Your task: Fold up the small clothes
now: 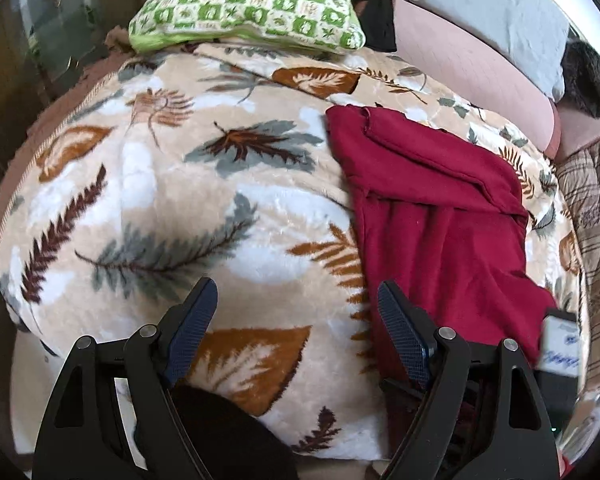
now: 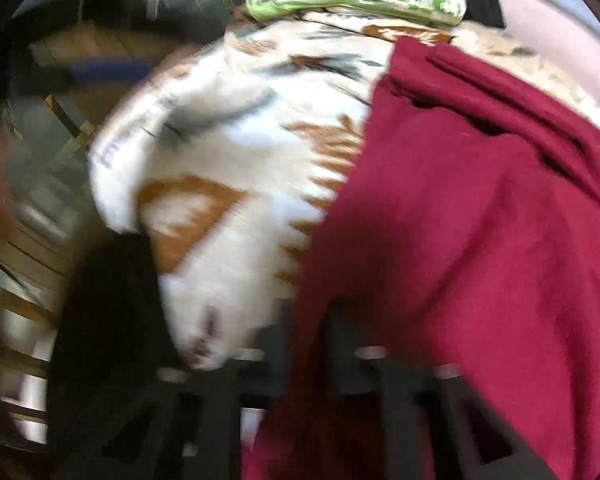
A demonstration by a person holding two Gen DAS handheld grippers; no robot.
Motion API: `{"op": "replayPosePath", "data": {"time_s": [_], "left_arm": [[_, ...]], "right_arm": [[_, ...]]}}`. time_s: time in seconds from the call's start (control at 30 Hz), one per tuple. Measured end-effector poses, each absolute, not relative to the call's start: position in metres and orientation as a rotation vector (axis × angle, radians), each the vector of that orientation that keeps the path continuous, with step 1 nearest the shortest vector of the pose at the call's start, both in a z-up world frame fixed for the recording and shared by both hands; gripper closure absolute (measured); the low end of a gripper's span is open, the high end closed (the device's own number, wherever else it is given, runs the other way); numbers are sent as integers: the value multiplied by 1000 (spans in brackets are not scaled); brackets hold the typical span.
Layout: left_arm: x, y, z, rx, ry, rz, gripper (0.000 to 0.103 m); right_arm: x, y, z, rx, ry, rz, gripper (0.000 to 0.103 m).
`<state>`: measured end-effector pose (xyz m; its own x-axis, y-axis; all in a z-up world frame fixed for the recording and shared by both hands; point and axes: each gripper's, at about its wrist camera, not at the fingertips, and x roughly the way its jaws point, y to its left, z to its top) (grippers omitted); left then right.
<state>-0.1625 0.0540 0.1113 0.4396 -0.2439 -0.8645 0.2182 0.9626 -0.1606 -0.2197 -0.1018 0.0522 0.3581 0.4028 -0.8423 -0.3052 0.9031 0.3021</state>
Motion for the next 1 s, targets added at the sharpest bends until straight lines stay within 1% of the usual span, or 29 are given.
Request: {"op": "replayPosePath", "data": {"time_s": [0.1,0.2,0.3,0.33,0.37,0.4,0.5,0.53,0.57,0.63,0.77,0.8,0.83,0.87,0.9,0.93,1.0], "left_arm": [[-163,53,103,-59,1098,-283,21],[-165,43,96,-70,1116,-294,21],[-172,33,91,-68,1113,-324,21],[-175,28,89,-57,1113,-332,21],[-177,24,86,-47,1114,-339,21],[-179,19,81,-35,1115,-345,21],[-181,8,66,-42,1139,-355,21],[-182,6,62,-51,1148,-360,21],[-184,2,58,-63,1159,-369,21],[-186,-3,54,-65,1165,-382,21],[-192,-14,49,-20,1152,-387,21],[-193,-15,45,-15,1159,-388,21],[-194,-16,41,-12,1172,-388,21],[-195,-17,37,-12,1184,-387,21],[-195,-16,33,-14,1197,-387,21],[-197,-15,32,-18,1203,-389,21],[-201,-12,30,-31,1210,-397,21]], "right_arm": [[-213,-94,58,184,1086,490,94],[-206,-88,37,223,1133,498,94],[-221,-118,44,338,1124,541,90],[-228,-131,54,350,1104,529,80],[-245,-157,69,334,1055,465,65],[-257,-176,79,315,1020,409,62],[-293,-240,104,242,955,204,57],[-300,-256,106,216,949,135,53],[-307,-276,105,187,950,40,44],[-312,-300,95,187,962,-56,36],[-308,-329,64,211,1061,-114,36],[-308,-331,61,243,1054,-97,38],[-313,-339,57,302,1049,-46,55],[-316,-350,51,366,1071,5,80],[-318,-352,49,384,1078,11,87],[-321,-353,49,382,1073,10,90],[-330,-358,56,366,1063,13,92]]}}
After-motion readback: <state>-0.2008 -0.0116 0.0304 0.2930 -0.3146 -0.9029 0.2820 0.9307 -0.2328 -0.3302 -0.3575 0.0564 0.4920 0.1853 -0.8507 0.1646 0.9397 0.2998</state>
